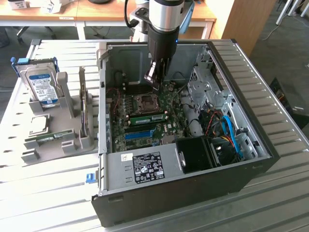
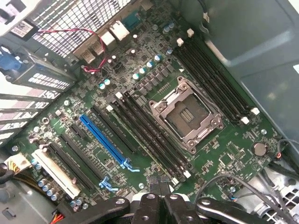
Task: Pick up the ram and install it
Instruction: 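Press down the ram until it locks into place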
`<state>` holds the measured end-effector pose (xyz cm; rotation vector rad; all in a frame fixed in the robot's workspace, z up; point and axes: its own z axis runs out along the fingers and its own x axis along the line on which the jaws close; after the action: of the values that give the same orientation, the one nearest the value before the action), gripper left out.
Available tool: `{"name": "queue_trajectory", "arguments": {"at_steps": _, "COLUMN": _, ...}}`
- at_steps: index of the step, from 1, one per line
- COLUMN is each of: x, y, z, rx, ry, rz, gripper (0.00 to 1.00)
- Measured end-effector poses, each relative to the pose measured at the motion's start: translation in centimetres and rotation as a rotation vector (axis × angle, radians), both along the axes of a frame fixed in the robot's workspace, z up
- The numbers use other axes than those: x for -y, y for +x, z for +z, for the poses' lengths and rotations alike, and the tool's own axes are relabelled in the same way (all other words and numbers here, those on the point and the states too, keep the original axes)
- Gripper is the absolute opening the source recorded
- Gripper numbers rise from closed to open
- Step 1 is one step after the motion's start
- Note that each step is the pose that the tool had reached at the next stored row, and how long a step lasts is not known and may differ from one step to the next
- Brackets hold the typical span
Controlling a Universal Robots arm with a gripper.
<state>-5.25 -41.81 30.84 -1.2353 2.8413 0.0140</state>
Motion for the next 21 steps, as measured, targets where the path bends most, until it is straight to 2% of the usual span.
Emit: {"name": "queue_trajectory", "arguments": {"at_steps": 21, "x": 0.00, "y": 0.00, "z": 0.00, "rx": 0.0000, "ry": 0.0000, "rz": -0.210, "gripper": 0.11}}
